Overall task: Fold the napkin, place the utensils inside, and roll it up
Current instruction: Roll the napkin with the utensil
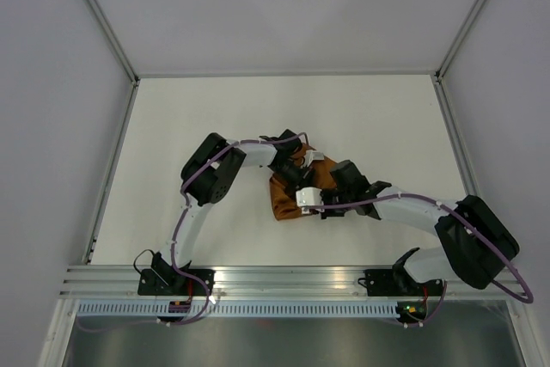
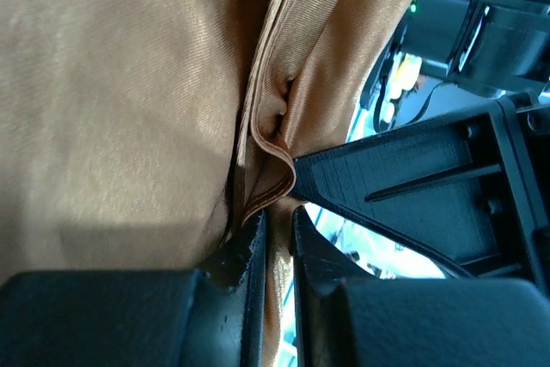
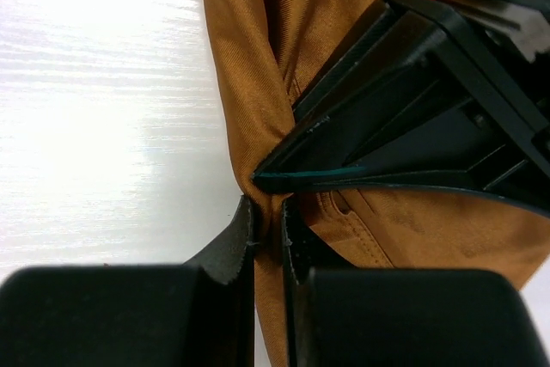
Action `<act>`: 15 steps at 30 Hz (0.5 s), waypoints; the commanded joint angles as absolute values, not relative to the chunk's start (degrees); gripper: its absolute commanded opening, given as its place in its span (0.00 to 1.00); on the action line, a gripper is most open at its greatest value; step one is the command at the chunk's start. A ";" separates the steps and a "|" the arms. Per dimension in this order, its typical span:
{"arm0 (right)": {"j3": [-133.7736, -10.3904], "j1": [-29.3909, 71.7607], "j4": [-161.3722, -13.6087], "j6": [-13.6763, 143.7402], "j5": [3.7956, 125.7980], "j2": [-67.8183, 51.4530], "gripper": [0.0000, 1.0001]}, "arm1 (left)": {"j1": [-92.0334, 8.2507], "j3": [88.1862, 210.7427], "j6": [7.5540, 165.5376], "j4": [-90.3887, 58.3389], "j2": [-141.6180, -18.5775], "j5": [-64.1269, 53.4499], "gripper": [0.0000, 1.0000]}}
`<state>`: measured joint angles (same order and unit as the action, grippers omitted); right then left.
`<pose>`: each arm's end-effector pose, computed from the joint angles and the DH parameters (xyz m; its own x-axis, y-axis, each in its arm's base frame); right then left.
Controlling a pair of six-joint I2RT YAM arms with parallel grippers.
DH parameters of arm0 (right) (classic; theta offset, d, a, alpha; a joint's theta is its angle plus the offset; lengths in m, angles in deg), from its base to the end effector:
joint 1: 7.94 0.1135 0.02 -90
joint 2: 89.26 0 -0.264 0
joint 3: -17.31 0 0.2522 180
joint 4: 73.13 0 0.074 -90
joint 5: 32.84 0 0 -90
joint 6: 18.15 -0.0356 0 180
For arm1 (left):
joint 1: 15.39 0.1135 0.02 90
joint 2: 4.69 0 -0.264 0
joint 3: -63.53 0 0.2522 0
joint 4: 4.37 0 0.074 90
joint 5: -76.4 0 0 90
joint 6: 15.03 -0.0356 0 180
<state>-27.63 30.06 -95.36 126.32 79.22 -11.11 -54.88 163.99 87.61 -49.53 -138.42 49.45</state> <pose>0.1789 0.1567 0.1456 0.2239 -0.7822 -0.5814 -0.9573 -0.0644 -0.2819 0.3128 -0.2989 0.0776 -0.8310 0.5563 -0.0046 0.2504 0.3667 -0.8960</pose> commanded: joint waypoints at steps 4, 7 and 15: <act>-34.48 20.47 -110.09 131.16 88.51 -0.51 0.00 | -53.37 155.97 100.26 -34.07 -130.56 40.72 0.20; -38.53 17.82 -114.74 133.27 90.63 3.44 0.01 | -52.57 151.31 106.33 -24.65 -126.17 38.61 0.21; -48.65 12.63 -127.23 138.55 96.09 15.66 0.00 | -51.25 139.27 118.46 -0.68 -114.58 30.18 0.29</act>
